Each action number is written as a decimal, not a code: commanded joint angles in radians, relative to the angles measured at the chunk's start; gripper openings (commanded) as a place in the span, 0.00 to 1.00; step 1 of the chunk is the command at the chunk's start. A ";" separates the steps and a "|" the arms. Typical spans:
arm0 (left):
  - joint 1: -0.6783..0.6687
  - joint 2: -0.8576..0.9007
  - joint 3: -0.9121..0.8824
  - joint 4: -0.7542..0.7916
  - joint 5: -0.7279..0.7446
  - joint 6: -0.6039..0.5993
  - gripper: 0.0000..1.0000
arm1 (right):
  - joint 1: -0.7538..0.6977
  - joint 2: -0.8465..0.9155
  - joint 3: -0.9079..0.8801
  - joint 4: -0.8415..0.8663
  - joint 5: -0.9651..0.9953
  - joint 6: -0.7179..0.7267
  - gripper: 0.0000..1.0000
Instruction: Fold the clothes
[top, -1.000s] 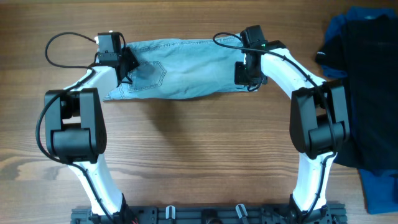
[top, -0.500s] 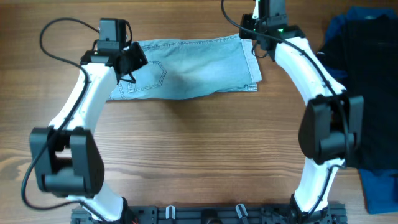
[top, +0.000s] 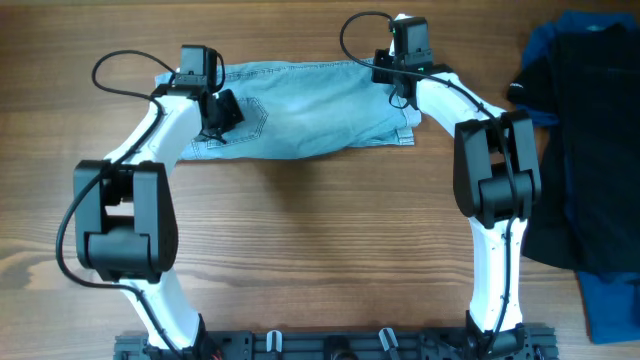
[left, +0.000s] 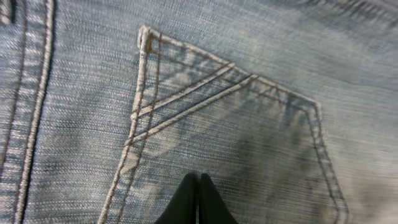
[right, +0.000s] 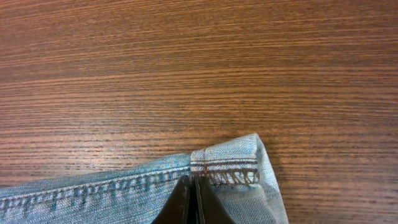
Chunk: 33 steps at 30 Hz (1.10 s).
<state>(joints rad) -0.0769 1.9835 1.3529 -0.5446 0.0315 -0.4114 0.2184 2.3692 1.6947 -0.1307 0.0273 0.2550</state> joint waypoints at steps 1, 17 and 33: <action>0.000 -0.122 -0.004 0.084 -0.003 0.015 0.04 | 0.001 -0.135 0.001 -0.104 -0.011 -0.020 0.05; 0.123 0.113 -0.005 0.452 -0.235 0.015 0.04 | 0.014 -0.254 -0.165 -0.549 -0.155 -0.045 0.04; 0.129 -0.192 0.070 0.233 -0.201 -0.025 0.19 | 0.014 -0.415 -0.321 -0.576 -0.155 -0.020 0.05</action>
<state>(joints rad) 0.0505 2.0377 1.3815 -0.1539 -0.1722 -0.4038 0.2287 2.0521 1.3739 -0.6781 -0.1272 0.2337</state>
